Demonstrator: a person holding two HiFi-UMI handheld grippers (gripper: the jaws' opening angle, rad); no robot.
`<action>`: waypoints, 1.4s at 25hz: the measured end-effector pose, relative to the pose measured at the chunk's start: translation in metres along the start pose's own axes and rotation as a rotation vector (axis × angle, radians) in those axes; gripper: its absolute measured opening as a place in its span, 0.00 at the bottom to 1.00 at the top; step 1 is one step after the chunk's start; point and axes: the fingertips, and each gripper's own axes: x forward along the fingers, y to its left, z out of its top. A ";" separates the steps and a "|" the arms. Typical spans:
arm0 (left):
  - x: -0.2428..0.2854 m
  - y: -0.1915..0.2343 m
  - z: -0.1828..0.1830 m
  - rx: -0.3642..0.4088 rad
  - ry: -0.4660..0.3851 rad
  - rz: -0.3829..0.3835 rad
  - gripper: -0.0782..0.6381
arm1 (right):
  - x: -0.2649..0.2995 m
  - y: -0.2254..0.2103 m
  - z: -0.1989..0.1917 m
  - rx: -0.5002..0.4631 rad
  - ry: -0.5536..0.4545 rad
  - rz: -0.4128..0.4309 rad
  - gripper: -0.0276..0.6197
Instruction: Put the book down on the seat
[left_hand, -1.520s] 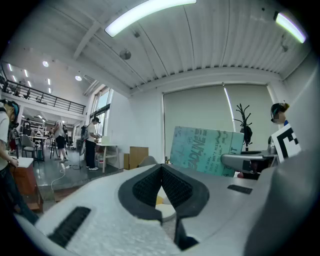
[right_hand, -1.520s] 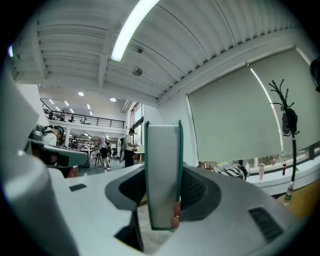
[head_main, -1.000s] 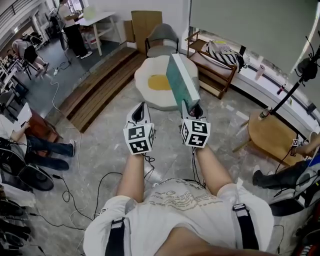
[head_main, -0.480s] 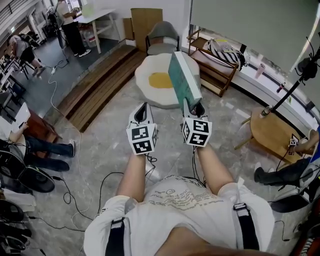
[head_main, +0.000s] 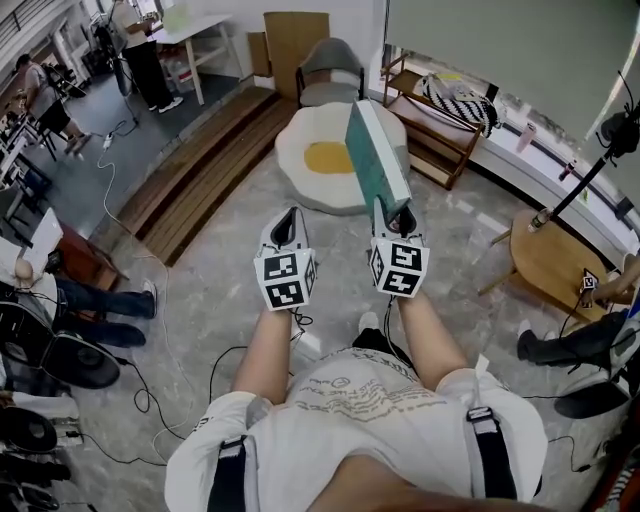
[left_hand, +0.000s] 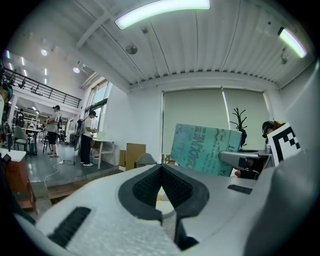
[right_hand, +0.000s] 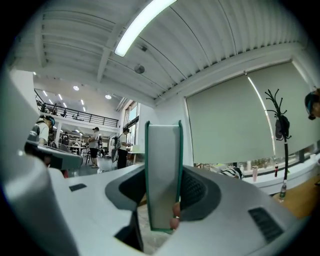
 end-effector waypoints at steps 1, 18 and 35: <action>0.003 0.003 -0.002 -0.004 0.004 0.000 0.14 | 0.003 0.002 0.000 -0.005 -0.003 0.000 0.33; 0.117 0.024 -0.001 0.052 0.037 -0.006 0.14 | 0.115 -0.022 -0.008 0.043 -0.025 0.006 0.33; 0.288 0.038 0.021 0.028 0.066 0.009 0.14 | 0.276 -0.080 -0.006 0.041 0.002 0.039 0.33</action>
